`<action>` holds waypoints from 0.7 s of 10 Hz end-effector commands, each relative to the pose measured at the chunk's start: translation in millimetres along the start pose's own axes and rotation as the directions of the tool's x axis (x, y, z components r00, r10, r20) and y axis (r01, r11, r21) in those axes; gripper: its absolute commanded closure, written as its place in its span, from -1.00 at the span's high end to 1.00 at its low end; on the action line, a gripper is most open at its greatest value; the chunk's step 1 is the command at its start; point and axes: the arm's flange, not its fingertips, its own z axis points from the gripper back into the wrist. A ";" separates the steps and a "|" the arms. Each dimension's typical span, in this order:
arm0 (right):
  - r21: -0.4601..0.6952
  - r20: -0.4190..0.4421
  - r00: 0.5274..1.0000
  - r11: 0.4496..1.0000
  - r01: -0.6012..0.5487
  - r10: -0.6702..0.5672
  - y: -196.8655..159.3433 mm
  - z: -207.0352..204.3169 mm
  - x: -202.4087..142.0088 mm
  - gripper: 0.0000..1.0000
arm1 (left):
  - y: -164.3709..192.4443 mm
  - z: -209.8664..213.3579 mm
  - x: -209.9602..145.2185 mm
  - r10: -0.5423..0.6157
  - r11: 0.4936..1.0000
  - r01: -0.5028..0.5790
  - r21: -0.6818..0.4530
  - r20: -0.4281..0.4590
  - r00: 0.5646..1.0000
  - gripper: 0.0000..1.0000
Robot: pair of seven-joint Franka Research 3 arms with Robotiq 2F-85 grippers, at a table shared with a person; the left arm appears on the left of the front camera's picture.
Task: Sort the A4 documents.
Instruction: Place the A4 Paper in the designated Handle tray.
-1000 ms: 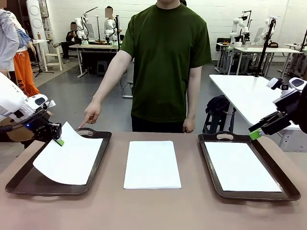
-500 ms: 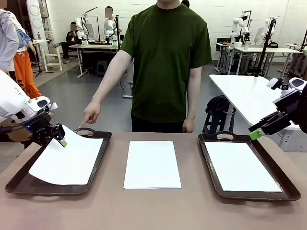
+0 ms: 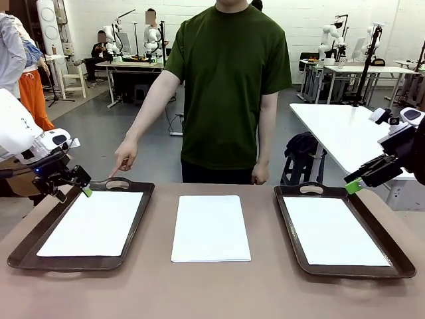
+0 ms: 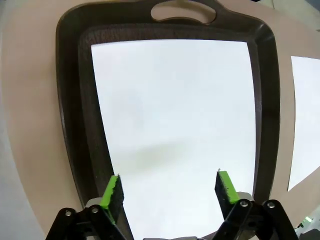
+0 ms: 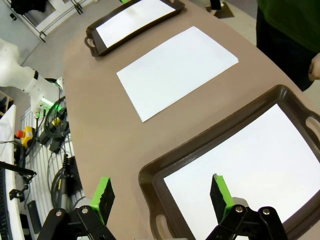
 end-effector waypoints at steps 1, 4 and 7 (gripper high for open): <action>0.000 -0.004 1.000 1.000 -0.010 0.010 0.5 -1.8 -1.0 1.00 | -3.1 4.6 3.4 0.009 1.000 -0.009 0.022 -0.016 1.000 1.00; 0.000 -0.004 1.000 1.000 -0.010 0.010 0.5 -1.8 -1.0 1.00 | -0.9 3.0 2.4 -0.005 1.000 0.005 0.003 0.004 1.000 1.00; 0.000 -0.004 1.000 1.000 -0.010 0.010 0.5 -1.8 -1.0 1.00 | -0.9 3.0 2.4 -0.005 1.000 0.005 0.003 0.004 1.000 1.00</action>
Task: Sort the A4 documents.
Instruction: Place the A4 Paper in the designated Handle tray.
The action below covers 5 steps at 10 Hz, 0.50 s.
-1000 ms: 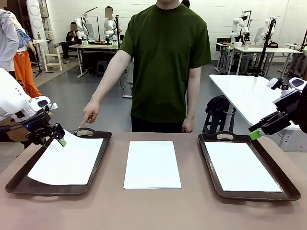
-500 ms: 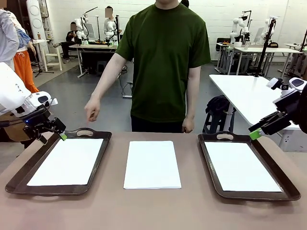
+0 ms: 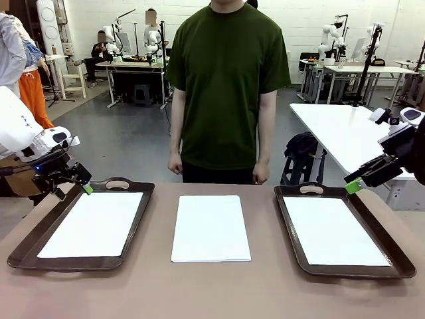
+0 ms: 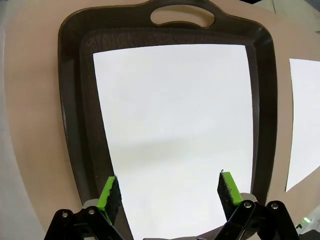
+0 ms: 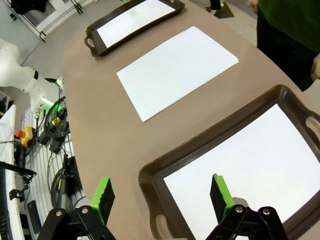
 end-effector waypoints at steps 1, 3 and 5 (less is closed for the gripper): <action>0.000 -0.004 1.000 1.000 -0.010 0.010 0.5 -1.8 -1.1 1.00 | 0.7 -0.1 0.3 -0.013 1.000 0.013 0.005 0.005 1.000 1.00; 0.000 -0.004 1.000 1.000 -0.010 0.010 0.5 -1.8 -1.1 1.00 | 0.7 -0.1 0.3 -0.013 1.000 0.013 0.005 0.005 1.000 1.00; 0.000 -0.004 1.000 1.000 -0.010 0.010 0.5 -1.8 -1.1 1.00 | 0.7 -0.1 0.3 -0.013 1.000 0.013 0.005 0.005 1.000 1.00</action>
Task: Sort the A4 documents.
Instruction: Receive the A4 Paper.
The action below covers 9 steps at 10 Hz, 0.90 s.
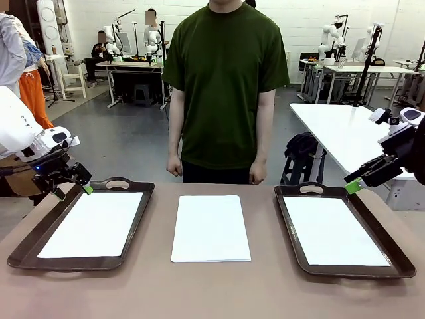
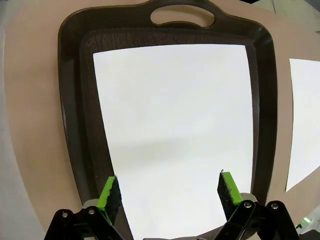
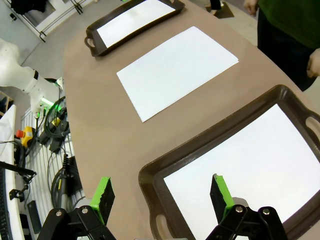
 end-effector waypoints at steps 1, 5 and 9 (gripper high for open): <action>0.000 -0.004 1.000 1.000 -0.010 0.010 0.5 -1.8 -1.1 1.00 | 0.7 -0.1 0.3 -0.013 1.000 0.013 0.005 0.005 1.000 1.00; 0.000 -0.004 1.000 1.000 -0.010 0.010 0.5 -1.8 -1.1 1.00 | -27.6 10.5 13.2 -0.145 0.989 0.145 -0.012 0.015 0.989 1.00; 0.000 -0.004 1.000 1.000 -0.010 0.010 0.5 -1.8 -1.1 1.00 | -106.7 108.3 22.3 -0.530 0.820 0.572 -0.011 0.364 0.766 1.00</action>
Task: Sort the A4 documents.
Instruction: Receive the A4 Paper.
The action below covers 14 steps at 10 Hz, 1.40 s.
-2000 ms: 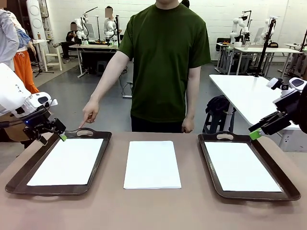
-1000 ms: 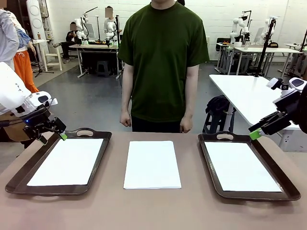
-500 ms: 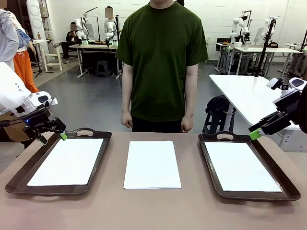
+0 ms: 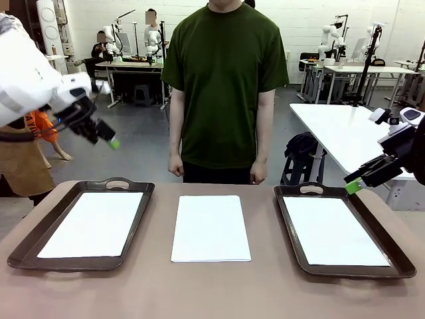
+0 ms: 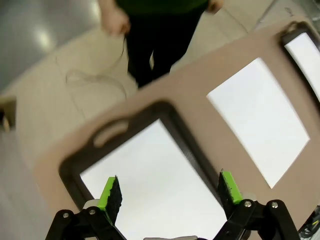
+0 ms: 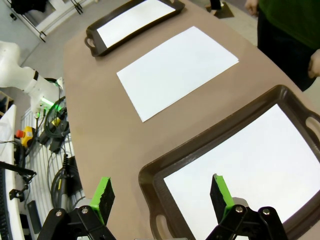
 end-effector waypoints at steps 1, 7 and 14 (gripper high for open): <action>0.000 -0.004 1.000 1.000 -0.009 0.009 0.4 -1.6 -1.2 1.00 | 4.4 22.9 -23.0 -0.065 0.974 0.102 -0.204 0.178 0.982 1.00; 0.000 -0.004 1.000 1.000 -0.009 0.009 0.4 -1.6 -1.2 1.00 | -32.1 36.3 -72.2 -0.168 0.983 0.179 -0.052 0.172 0.971 1.00; 0.000 -0.004 1.000 1.000 -0.009 0.009 0.4 -1.6 -1.2 1.00 | -41.1 47.2 -96.0 0.044 0.998 -0.033 -0.056 0.218 0.975 1.00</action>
